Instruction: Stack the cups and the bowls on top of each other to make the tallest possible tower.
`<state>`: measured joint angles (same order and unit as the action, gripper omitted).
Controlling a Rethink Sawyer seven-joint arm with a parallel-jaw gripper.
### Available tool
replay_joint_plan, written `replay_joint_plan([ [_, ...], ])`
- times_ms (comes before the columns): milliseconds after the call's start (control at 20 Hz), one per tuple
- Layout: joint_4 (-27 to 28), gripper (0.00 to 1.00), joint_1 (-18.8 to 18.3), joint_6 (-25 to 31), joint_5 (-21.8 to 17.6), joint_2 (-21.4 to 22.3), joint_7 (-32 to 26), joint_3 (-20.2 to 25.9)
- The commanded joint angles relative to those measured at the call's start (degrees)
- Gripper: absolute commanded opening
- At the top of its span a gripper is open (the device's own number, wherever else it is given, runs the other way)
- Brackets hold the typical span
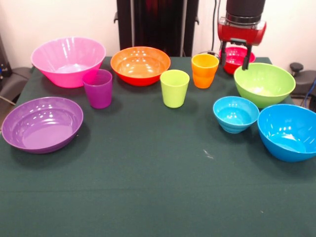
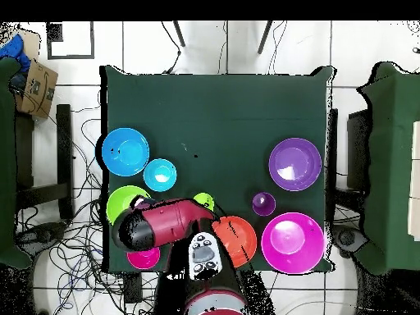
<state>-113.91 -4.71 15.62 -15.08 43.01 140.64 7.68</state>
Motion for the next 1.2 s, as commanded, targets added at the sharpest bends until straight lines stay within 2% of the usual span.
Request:
replay_joint_plan([
  [50,-1.49,1.00,-1.42,-1.03,-4.16,-0.64,-3.02,5.02],
  [700,-0.25,1.00,-1.15,1.68,-3.86,-0.10,-3.20,5.45],
  [1200,2.86,1.00,2.16,4.39,-2.11,-0.58,-1.67,4.65],
])
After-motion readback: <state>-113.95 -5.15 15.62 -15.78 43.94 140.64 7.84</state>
